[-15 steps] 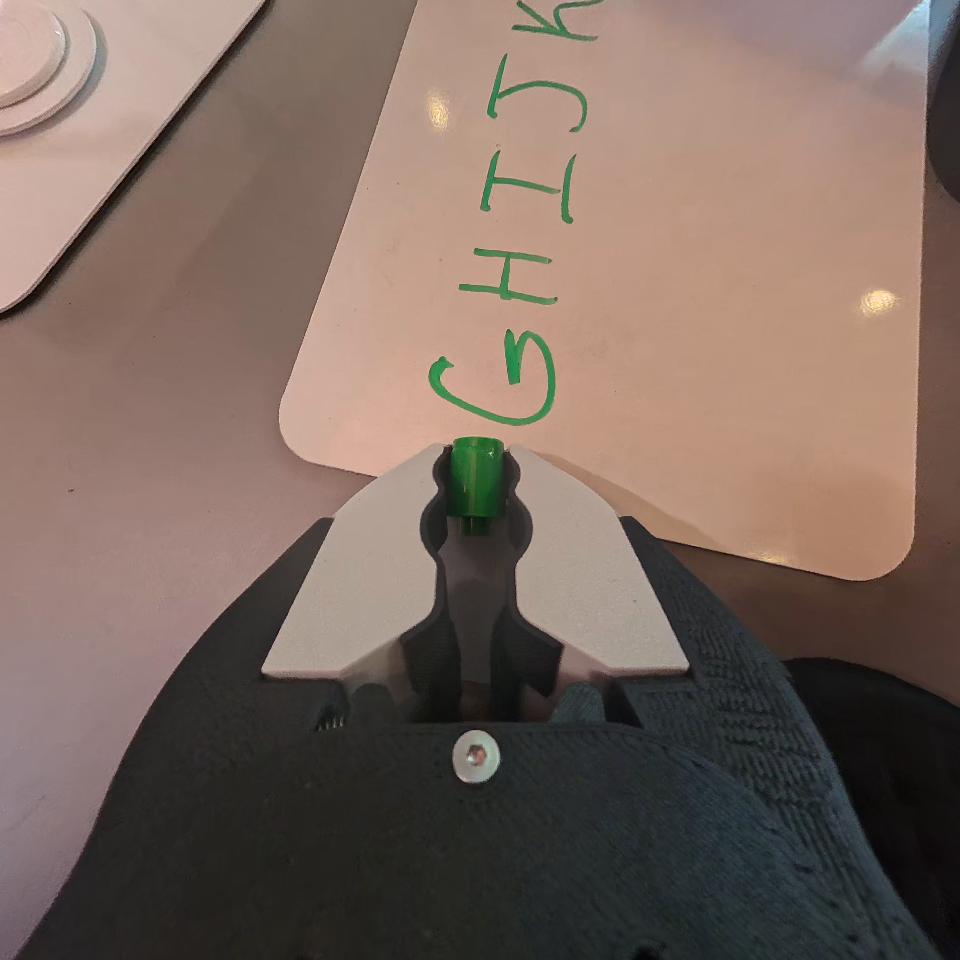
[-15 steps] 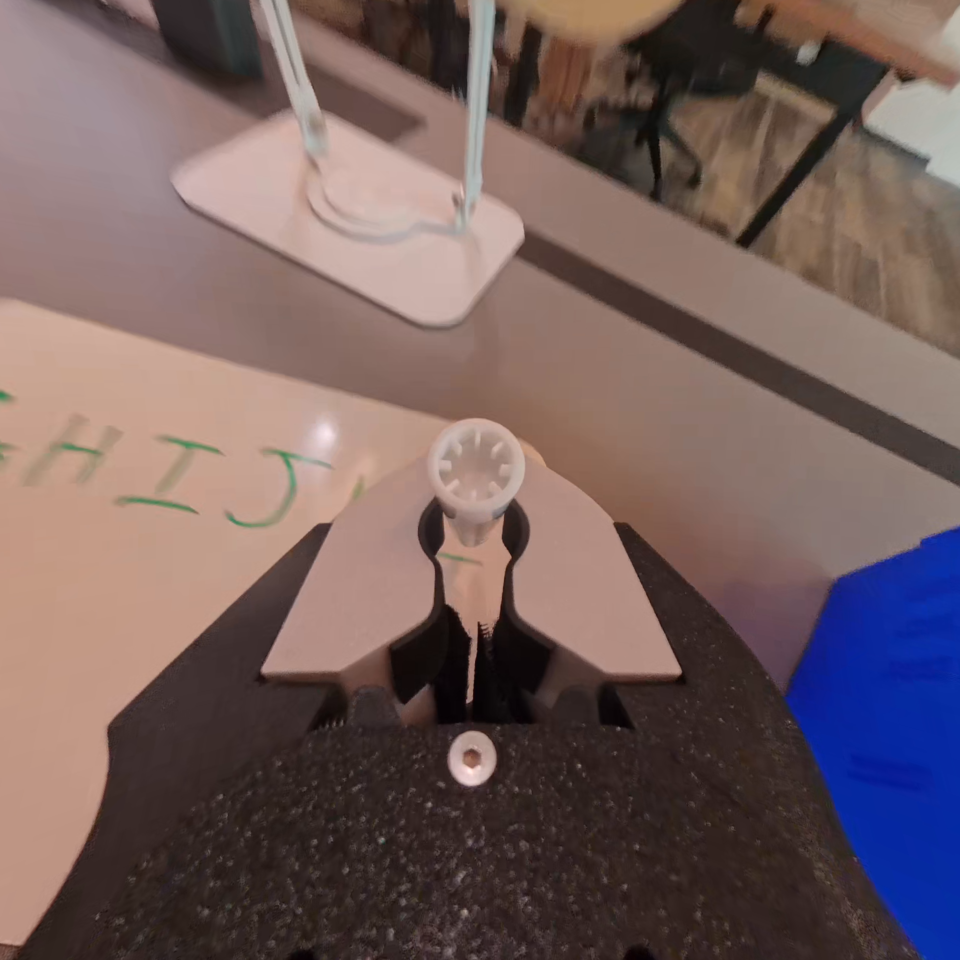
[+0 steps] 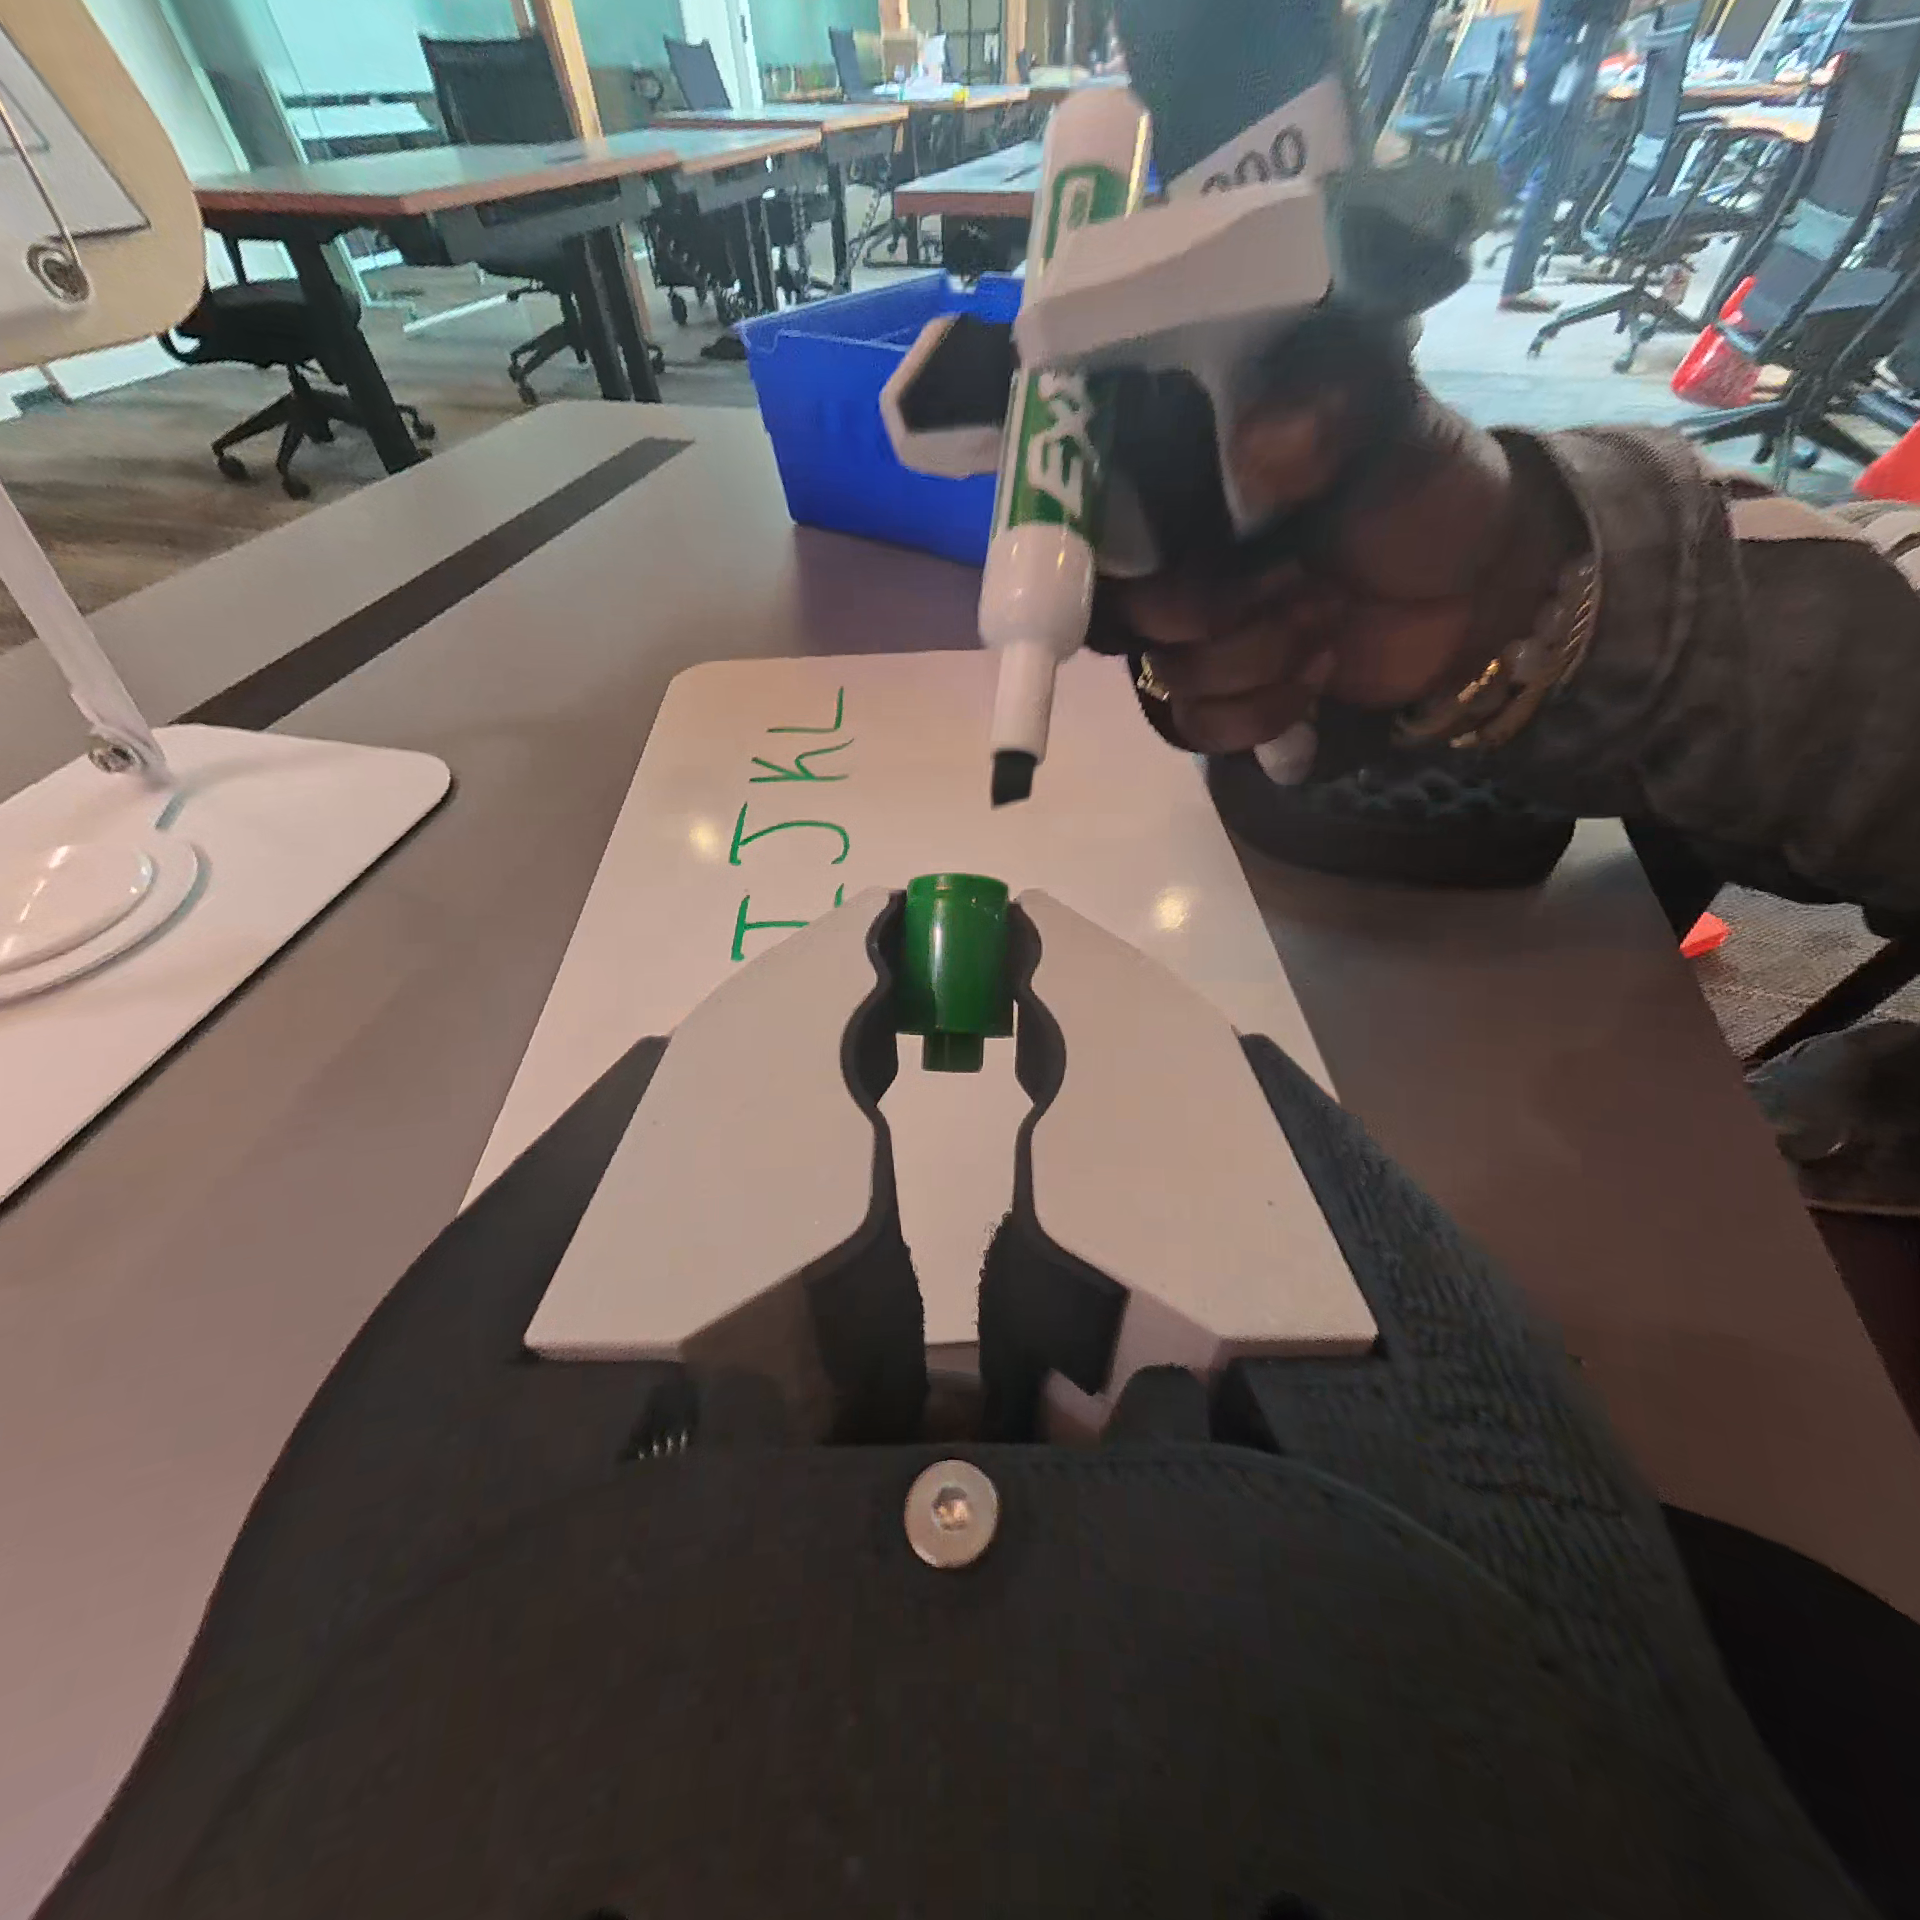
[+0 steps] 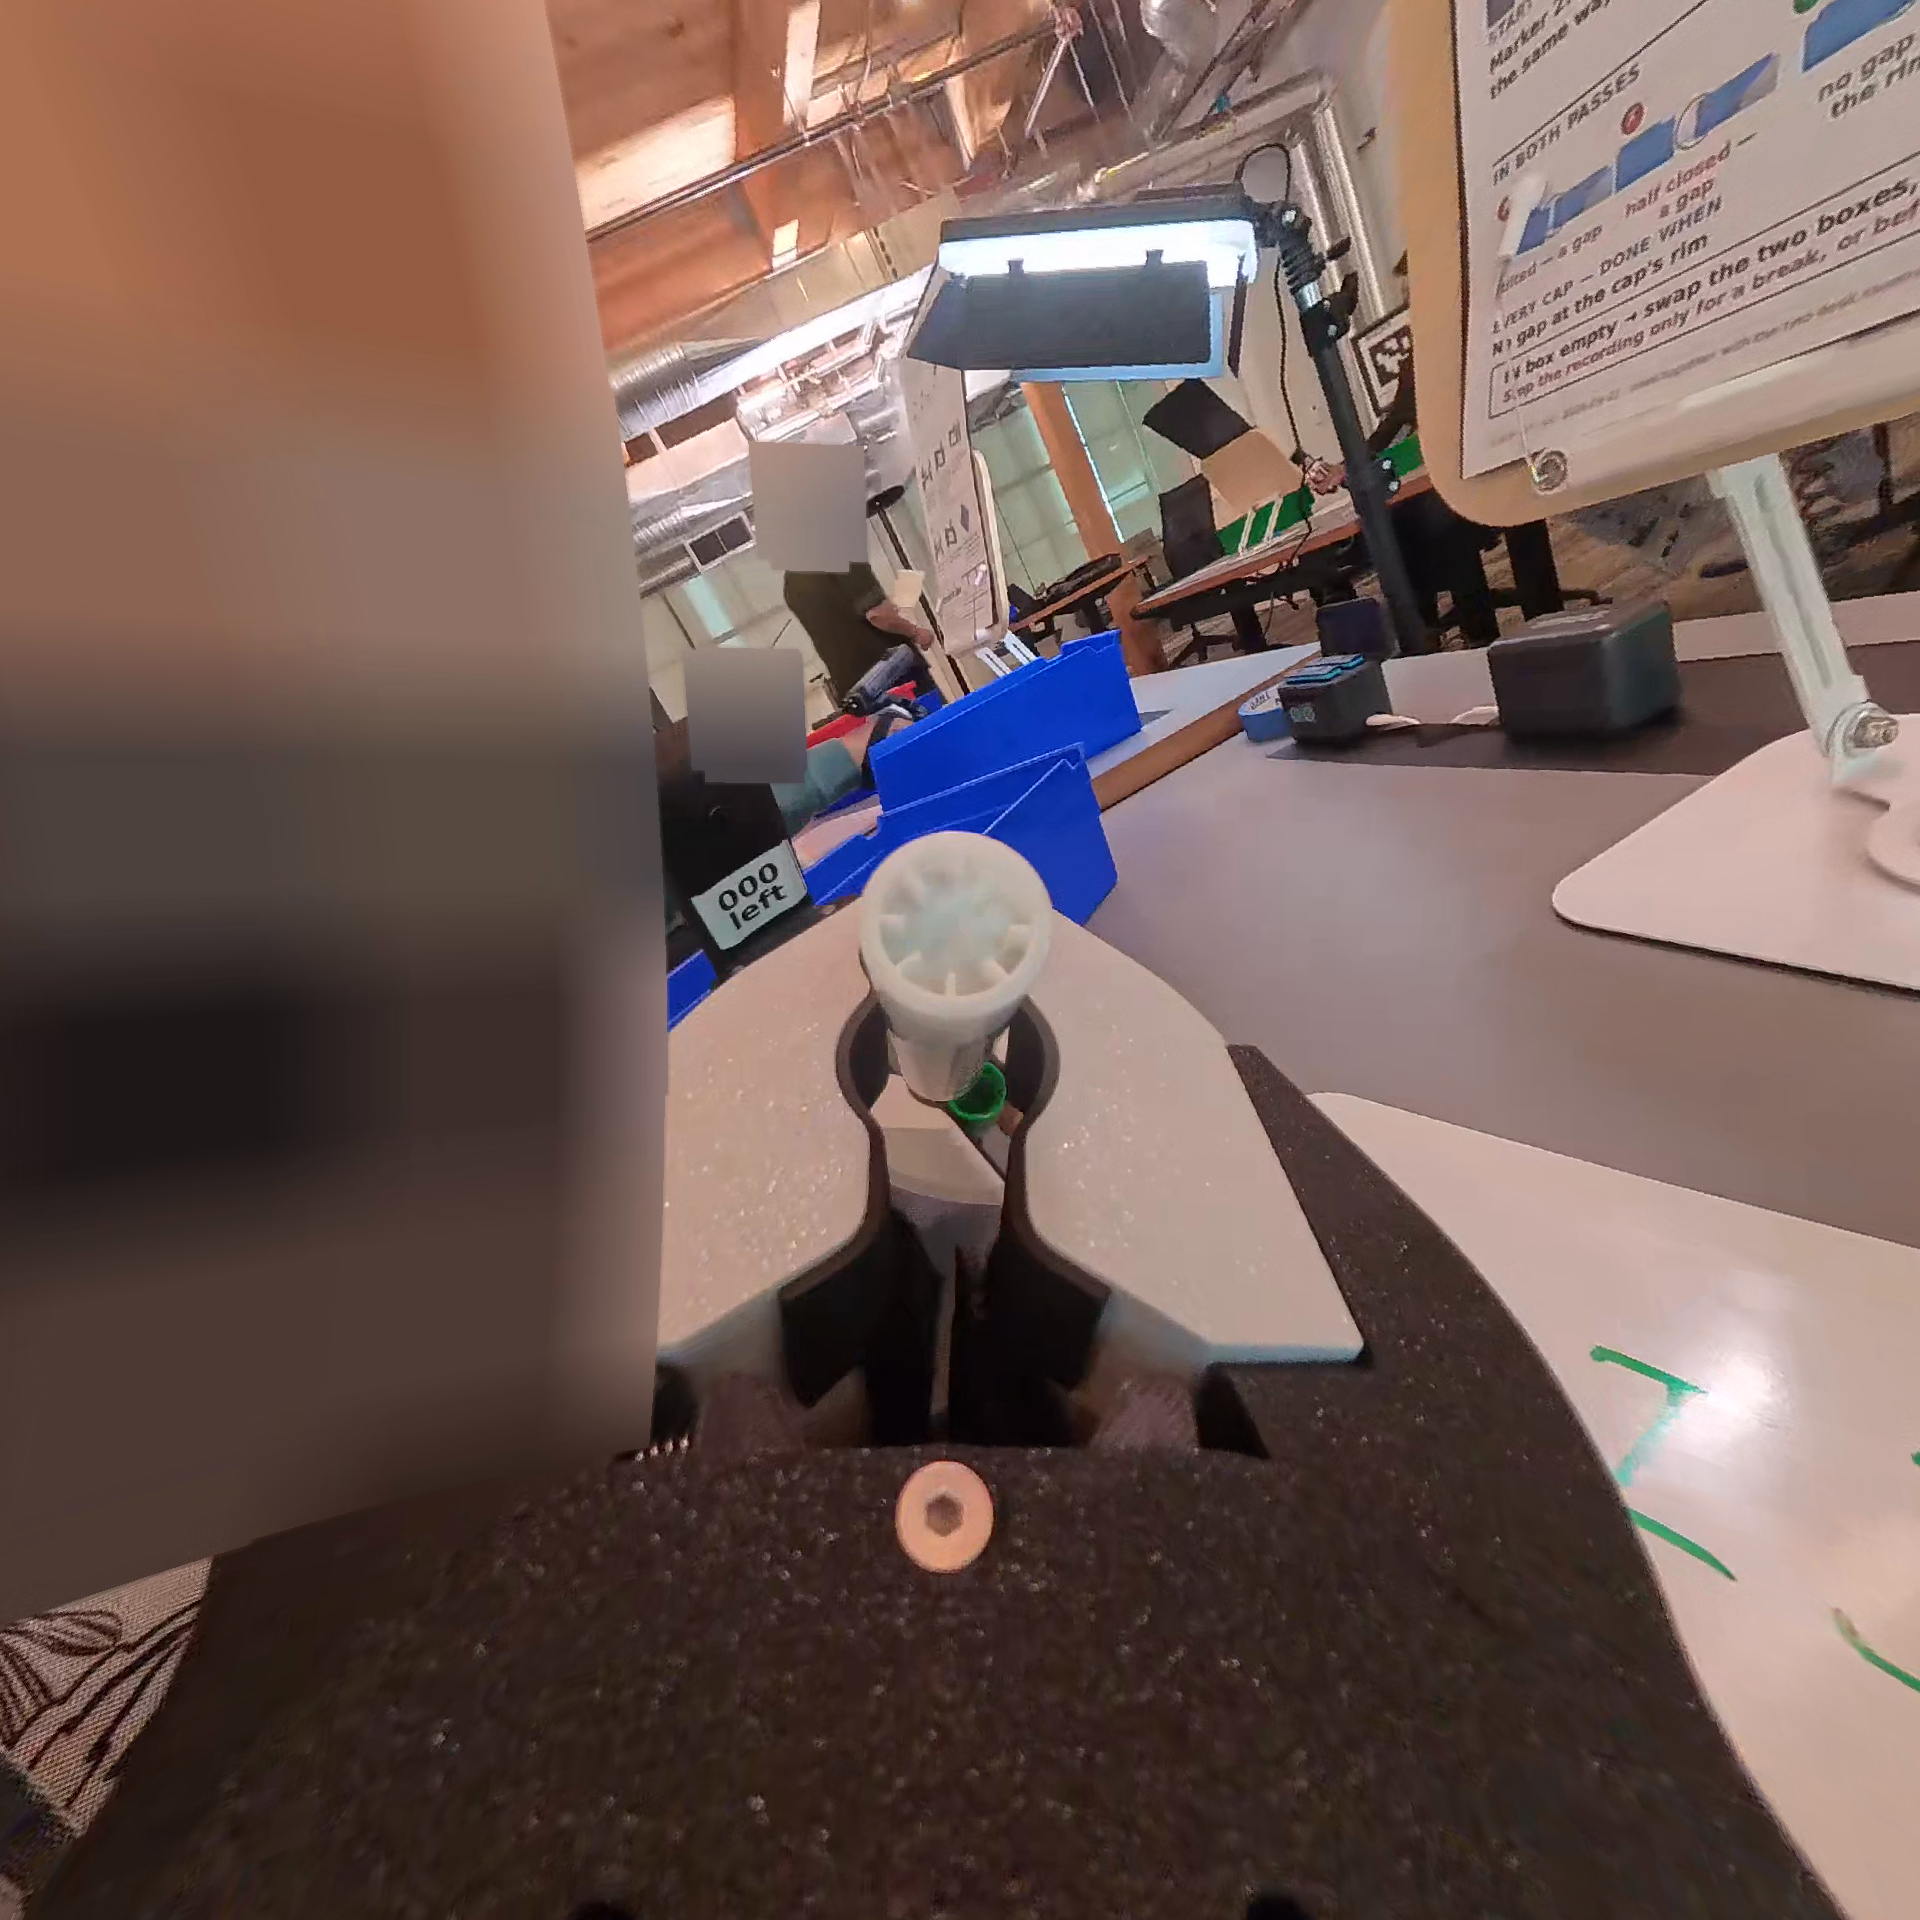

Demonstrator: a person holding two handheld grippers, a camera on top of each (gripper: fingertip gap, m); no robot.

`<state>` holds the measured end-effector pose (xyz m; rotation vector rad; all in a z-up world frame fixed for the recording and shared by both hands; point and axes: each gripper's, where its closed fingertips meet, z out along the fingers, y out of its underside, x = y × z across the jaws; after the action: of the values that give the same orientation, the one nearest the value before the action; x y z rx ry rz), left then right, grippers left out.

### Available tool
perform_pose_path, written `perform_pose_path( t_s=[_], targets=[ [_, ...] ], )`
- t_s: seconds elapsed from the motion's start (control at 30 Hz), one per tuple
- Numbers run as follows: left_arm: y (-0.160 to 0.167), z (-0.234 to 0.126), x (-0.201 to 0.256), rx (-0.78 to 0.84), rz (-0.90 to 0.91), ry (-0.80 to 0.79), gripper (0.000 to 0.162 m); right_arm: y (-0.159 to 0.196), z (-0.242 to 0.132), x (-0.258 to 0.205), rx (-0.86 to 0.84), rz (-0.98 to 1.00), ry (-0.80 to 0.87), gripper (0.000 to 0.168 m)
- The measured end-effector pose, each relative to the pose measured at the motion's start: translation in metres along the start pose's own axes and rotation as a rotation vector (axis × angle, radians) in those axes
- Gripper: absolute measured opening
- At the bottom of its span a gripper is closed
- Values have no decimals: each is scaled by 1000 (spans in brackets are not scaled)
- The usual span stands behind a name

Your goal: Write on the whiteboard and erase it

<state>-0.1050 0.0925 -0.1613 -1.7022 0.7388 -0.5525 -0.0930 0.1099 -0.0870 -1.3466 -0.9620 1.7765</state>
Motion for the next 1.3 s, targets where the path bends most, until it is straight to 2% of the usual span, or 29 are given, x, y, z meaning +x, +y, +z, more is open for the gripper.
perform_pose_path(
  t_s=[0.27,0.5,0.6,0.8,0.97,1.13,1.3],
  targets=[
    [-9,-2,16,44,73,60,17,20,16,-6,-14,30,-24,18],
    [-13,-7,14,72,41,53,16,26,17,-10,-19,1,-17,18],
    [-3,-2,17,-9,104,34,13,38,21,-12,-98,-37,-8,19],
    [-1,-1,15,-25,104,13,12,41,22,-9,-136,-77,17,18],
    [28,12,13,-206,203,-43,10,65,30,-7,-296,-279,111,18],
    [28,15,14,-174,157,-6,11,63,38,-4,-281,-309,127,18],
    [36,18,16,-211,148,16,13,70,34,0,-308,-287,135,18]
  ],
)
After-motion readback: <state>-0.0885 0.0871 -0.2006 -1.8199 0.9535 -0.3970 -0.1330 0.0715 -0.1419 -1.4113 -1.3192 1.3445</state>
